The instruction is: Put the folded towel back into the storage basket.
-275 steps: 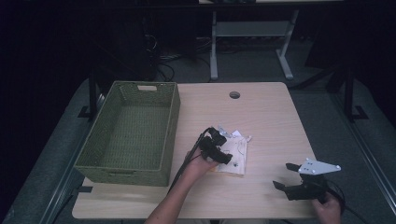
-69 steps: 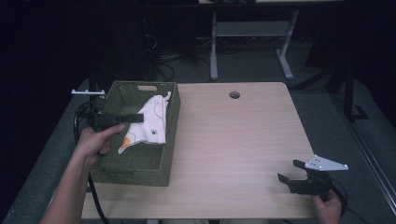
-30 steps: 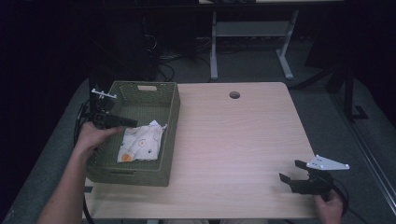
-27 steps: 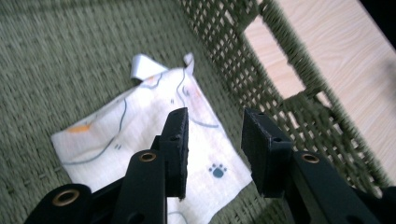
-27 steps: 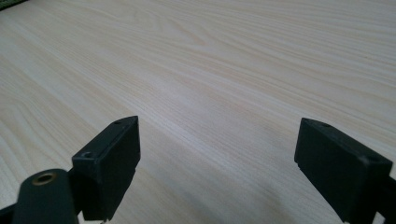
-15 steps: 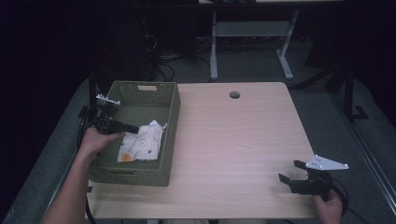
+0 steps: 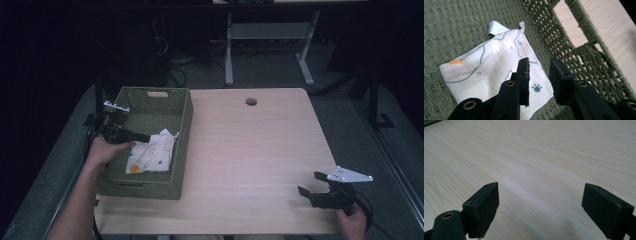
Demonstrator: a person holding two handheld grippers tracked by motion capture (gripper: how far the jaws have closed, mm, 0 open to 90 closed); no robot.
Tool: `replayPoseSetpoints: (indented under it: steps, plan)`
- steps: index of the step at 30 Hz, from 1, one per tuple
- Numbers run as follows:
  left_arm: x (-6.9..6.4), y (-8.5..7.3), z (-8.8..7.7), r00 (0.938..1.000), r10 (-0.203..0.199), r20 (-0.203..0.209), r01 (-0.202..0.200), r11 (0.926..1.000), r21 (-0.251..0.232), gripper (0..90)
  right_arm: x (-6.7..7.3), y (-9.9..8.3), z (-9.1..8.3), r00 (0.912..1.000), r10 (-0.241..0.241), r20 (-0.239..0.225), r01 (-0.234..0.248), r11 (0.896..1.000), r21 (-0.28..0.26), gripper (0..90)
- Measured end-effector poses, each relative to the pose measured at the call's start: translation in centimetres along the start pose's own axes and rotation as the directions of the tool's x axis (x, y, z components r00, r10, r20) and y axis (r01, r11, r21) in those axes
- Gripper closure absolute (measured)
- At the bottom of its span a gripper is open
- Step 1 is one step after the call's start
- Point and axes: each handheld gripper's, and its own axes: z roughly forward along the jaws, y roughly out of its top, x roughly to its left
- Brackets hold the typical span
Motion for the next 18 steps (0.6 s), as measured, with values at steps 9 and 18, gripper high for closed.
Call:
replayPoseSetpoints:
  steps: [9,18]
  plan:
    - [-0.37,-0.11,-0.38,1.0,0.002,-0.002,-0.002,0.9999,-0.014,66.5,0.12,-0.14,0.02,1.0,-0.004,-0.001,0.004,1.0,0.004,13.7]
    - [-0.57,-0.38,-0.5,0.9999,-0.007,0.008,0.007,0.9994,-0.033,63.1,0.18,-0.13,-0.17,1.0,-0.004,0.002,0.004,1.0,-0.002,13.7]
